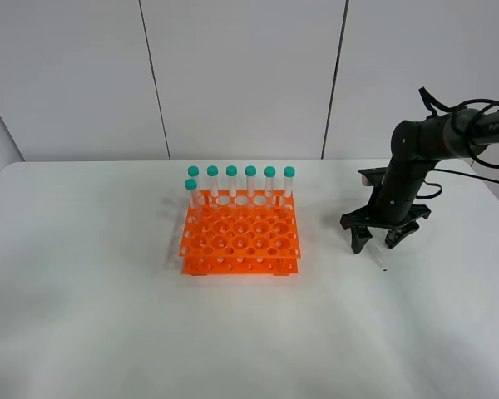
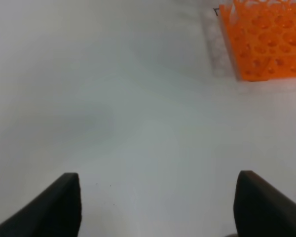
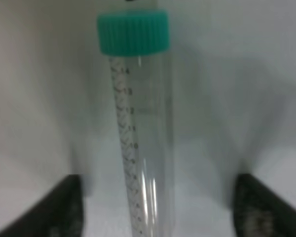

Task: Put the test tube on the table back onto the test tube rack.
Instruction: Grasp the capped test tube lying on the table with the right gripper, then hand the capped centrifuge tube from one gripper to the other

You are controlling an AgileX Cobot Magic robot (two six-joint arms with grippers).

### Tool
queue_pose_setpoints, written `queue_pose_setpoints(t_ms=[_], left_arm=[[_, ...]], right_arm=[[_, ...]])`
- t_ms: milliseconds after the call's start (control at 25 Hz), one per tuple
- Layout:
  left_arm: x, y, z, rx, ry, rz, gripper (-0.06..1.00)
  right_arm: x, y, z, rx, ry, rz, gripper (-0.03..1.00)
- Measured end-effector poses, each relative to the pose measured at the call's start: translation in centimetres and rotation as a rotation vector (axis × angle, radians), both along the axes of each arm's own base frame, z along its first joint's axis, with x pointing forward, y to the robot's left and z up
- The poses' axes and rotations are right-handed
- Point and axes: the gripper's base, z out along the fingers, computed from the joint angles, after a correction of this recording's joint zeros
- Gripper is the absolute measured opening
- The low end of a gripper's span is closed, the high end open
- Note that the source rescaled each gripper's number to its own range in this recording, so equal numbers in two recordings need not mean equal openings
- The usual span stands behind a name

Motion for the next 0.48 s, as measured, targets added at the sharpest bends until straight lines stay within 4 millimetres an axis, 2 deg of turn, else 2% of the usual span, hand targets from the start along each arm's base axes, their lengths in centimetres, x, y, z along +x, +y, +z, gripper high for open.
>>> queue_pose_setpoints(t_ms=[160,200,360,480], left_arm=[[0.0,0.0,0.0,0.0,0.0,0.0,1.0],[0.0,0.0,0.0,0.0,0.0,0.0,1.0],[0.0,0.0,0.0,0.0,0.0,0.0,1.0],[0.0,0.0,0.0,0.0,0.0,0.0,1.0]], right_arm=[[0.0,0.0,0.0,0.0,0.002,0.001,0.0],[0.0,0.0,0.0,0.001,0.002,0.004,0.03],[0.0,0.0,0.4,0.001,-0.005,0.011,0.03],[0.2,0.0,2.7,0.006,-0.043,0.033,0.03]])
